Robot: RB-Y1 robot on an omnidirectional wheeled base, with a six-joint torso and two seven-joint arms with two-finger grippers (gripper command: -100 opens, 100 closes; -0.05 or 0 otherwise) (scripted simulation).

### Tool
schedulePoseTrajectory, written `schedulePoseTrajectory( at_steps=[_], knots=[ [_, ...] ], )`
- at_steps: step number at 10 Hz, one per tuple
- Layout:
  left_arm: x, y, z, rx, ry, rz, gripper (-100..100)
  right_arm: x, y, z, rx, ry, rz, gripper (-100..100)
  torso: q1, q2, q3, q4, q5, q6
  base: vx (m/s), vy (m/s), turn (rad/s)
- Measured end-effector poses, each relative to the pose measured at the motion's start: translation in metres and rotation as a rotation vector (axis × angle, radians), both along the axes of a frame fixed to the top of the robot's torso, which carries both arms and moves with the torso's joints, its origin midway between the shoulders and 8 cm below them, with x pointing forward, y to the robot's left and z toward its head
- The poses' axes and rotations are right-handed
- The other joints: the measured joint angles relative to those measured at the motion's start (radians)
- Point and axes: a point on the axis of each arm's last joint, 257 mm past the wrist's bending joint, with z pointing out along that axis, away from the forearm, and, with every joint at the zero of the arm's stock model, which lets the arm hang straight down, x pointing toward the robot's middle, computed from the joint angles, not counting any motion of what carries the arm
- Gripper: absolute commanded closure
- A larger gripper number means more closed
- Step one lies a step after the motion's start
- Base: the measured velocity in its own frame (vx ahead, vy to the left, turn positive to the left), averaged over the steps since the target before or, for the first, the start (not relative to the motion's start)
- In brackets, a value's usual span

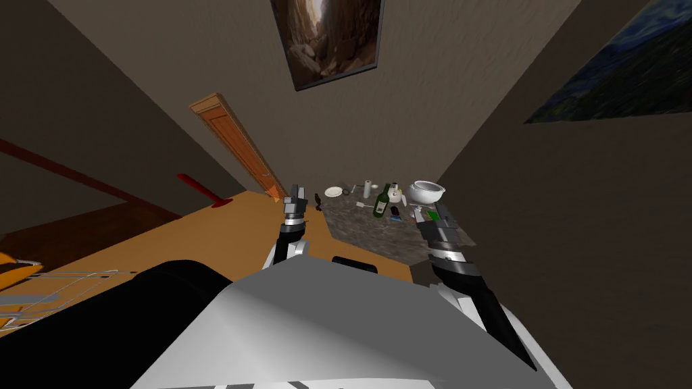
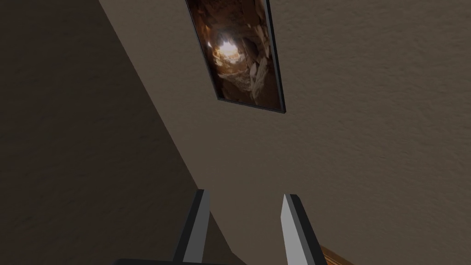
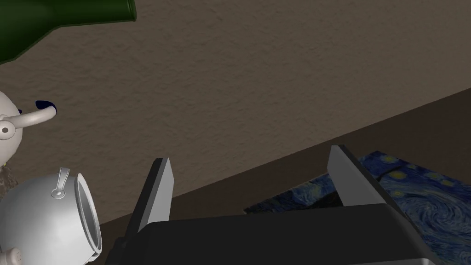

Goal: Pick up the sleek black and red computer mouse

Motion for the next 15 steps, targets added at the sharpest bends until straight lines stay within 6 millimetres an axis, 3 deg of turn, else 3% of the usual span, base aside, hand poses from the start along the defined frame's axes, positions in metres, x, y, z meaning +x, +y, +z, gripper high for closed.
schedulePoseTrajectory(
  at_steps=[9, 15],
  knots=[
    [0.000, 0.000, 0.000, 0.000, 0.000, 0.000, 0, -0.005, -0.006, -0.082, -0.072, 0.343, 0.042, -100, -0.001, -0.001, -0.001, 0.000, 0.000, -0.001, -0.057, -0.022, 0.187],
    [0.000, 0.000, 0.000, 0.000, 0.000, 0.000, 0, -0.030, -0.020, -0.149, -0.120, 0.604, 0.042, -100, -0.001, -0.002, -0.001, 0.000, 0.000, 0.000, -0.052, -0.014, 0.221]
  ],
)
